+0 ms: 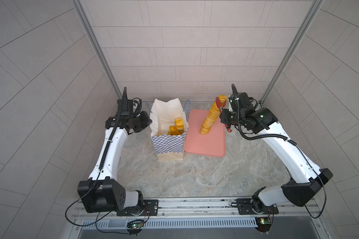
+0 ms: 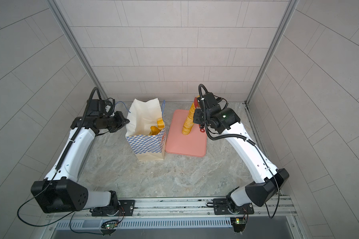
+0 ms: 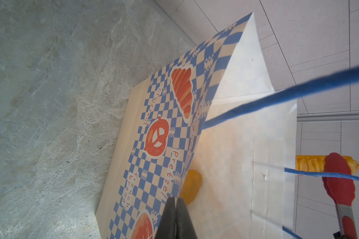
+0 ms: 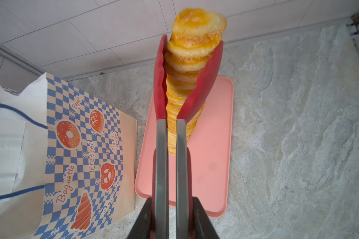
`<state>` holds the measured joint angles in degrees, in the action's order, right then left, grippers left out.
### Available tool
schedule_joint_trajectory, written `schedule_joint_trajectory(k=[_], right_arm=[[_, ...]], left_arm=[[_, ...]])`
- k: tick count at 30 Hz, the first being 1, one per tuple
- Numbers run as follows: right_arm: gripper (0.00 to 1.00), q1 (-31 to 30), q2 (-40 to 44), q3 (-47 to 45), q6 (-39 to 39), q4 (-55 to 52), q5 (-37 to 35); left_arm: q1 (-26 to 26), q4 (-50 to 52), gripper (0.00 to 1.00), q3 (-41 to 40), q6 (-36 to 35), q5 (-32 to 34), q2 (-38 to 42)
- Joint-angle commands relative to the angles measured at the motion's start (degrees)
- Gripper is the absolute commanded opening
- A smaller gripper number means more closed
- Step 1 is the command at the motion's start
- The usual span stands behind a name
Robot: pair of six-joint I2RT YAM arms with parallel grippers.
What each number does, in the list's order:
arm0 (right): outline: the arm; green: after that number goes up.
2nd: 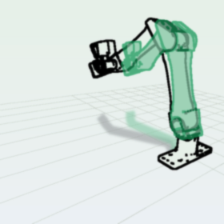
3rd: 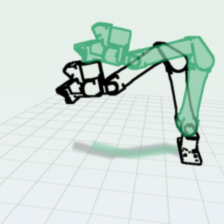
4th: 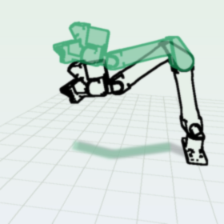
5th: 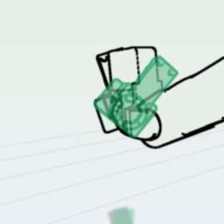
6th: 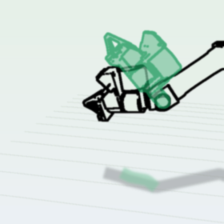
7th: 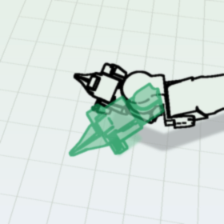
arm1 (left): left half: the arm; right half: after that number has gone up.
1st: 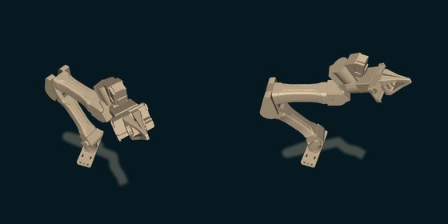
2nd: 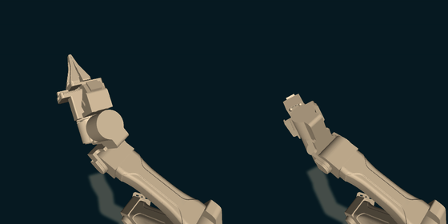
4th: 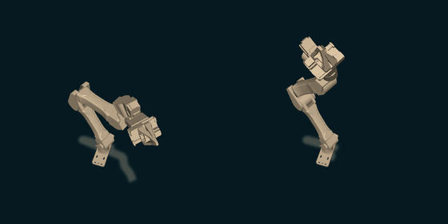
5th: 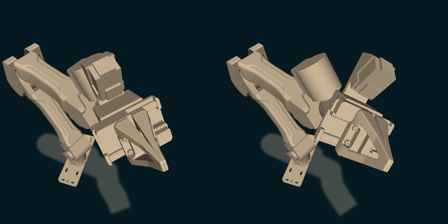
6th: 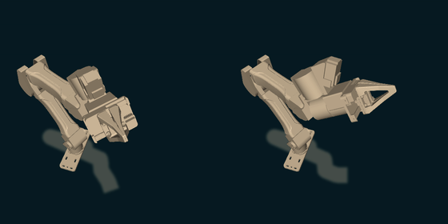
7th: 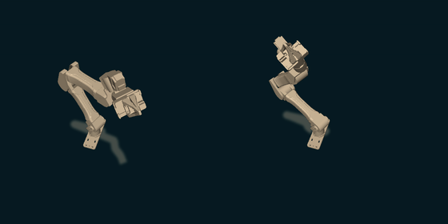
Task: Pack bread into a paper bag
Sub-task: Pick up the bread from the tray, then place the bread in the paper bag.
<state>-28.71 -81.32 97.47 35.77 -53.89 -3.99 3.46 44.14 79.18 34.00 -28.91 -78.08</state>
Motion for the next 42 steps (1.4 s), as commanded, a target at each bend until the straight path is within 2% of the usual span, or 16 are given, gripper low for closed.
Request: schedule_joint_trajectory(k=[1,11,24,33,42], right_arm=[[0.28,-0.8,3.1,0.5,-3.3,5.6,-3.5],[0.27,-1.8,4.9,6.0,-7.6,7.2,-3.8],[0.27,-1.9,3.1,19.3,-10.7,10.3,-3.2],[0.28,-1.9,2.7,22.5,-9.1,19.2,-0.7],[0.28,-2.4,0.7,25.3,-4.6,26.0,6.9]], left_arm=[[0.4,1.3,0.0,1.7,-0.6,0.6,0.2],[0.6,1.4,0.0,2.2,-0.7,0.7,0.1],[0.6,1.8,0.0,3.2,-0.9,0.5,-0.8],[0.6,1.9,0.0,3.3,-0.9,0.3,-0.8],[0.6,2.2,0.0,3.5,-0.9,0.2,-1.1]])
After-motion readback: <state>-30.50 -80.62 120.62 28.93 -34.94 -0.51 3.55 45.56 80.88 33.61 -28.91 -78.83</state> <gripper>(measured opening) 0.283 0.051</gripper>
